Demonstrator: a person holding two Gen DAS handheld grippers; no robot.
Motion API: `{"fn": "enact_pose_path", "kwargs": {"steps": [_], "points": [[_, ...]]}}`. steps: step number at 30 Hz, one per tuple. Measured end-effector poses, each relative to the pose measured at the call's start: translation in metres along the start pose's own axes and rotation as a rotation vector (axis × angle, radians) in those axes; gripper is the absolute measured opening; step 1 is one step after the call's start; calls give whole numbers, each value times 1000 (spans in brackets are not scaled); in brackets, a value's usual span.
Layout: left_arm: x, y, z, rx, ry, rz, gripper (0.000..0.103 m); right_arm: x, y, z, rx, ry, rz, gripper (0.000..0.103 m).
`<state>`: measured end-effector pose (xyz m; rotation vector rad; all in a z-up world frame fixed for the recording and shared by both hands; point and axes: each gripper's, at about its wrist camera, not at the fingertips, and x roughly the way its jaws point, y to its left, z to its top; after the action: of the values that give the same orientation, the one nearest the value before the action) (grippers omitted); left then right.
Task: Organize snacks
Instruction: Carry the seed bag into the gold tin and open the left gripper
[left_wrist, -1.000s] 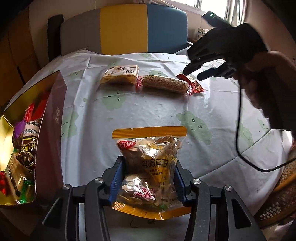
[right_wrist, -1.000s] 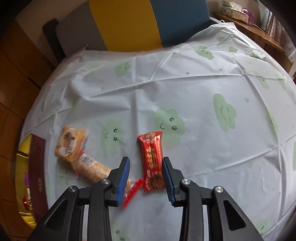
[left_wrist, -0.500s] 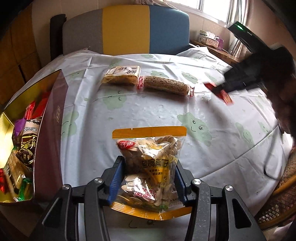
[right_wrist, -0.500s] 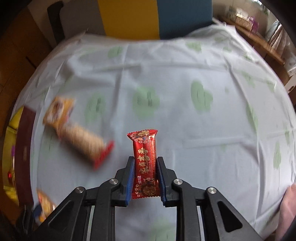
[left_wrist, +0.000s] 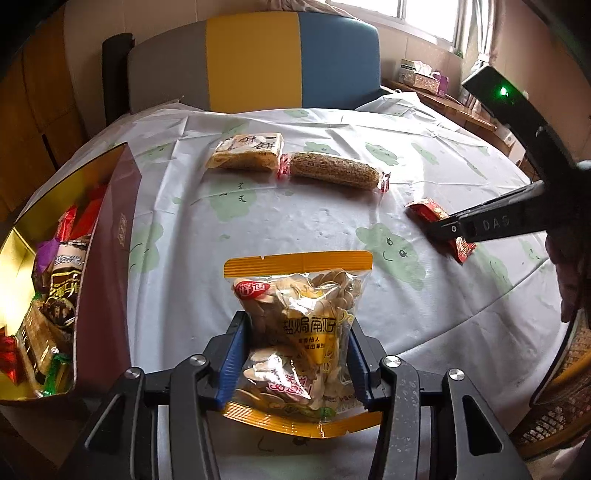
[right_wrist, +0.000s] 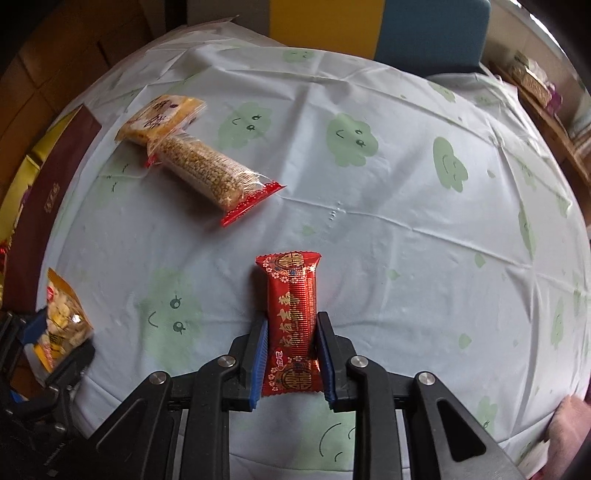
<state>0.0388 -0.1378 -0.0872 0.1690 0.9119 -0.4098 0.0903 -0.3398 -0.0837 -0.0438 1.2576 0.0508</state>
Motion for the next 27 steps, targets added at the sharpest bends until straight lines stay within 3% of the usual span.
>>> {"fn": "enact_pose_path", "kwargs": {"steps": [9, 12, 19, 27], "points": [[-31, 8, 1, -23, -16, -31, 47, -2, 26, -6, -79, -21, -63, 26], [-49, 23, 7, -75, -40, -42, 47, -3, 26, -8, -77, -18, -60, 26], [-93, 91, 23, -259, -124, 4, 47, -1, 29, -4, -100, -19, -79, 25], [-104, 193, 15, -514, -108, 117, 47, 0, 35, -6, -123, -27, -101, 25]]}}
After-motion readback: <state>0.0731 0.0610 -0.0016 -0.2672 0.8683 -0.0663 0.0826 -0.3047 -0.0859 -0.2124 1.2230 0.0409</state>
